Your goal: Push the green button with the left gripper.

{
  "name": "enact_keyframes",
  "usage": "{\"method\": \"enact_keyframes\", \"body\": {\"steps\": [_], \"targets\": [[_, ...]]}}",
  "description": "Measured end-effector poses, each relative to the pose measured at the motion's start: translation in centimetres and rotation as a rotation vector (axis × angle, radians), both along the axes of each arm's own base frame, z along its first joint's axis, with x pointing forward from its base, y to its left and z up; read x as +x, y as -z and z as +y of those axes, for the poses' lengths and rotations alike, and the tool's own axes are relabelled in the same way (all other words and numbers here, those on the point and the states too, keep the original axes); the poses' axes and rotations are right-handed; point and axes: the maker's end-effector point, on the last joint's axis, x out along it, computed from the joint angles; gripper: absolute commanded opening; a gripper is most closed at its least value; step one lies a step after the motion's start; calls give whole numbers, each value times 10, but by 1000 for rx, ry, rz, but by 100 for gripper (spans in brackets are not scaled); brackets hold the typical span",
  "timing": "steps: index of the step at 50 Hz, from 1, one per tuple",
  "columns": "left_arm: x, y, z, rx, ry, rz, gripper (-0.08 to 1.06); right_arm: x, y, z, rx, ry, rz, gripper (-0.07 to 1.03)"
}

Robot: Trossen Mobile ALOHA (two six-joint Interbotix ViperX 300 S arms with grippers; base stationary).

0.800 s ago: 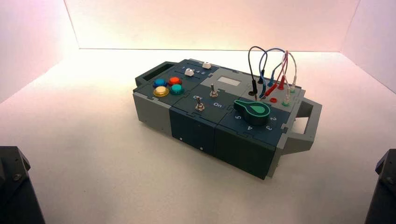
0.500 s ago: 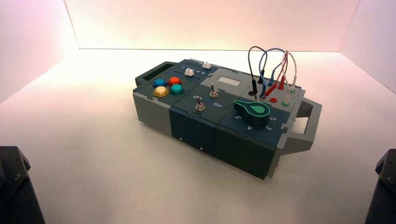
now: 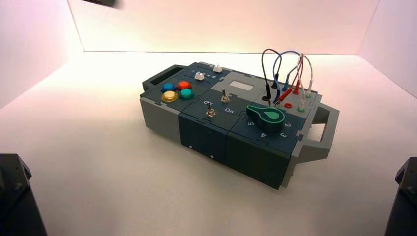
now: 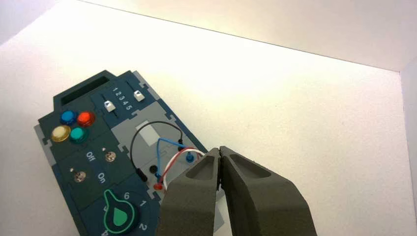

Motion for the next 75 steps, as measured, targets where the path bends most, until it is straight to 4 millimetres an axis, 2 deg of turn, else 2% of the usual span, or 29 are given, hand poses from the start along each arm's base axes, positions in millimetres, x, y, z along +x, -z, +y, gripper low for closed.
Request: {"method": "enact_keyframes", "body": {"steps": [4,13,22,33,42,75], "targets": [[-3,22,-20,57,66,85,-3,0,1,0,-1,0,4,-2],[4,43,-41,125,132,151,-3,0,1,0,0,0,6,-2],[12,69,-54,189,173,213,-3,0,1,0,0,0,6,-2],[10,99,-63,257,208,301,-3,0,1,0,0,0,6,-2],[9,110,-65,278,216,329,-3,0,1,0,1,0,3,-2],[13,118,-70,295,227,348,-3,-1,-3,0,6,0,-13,-2]]}}
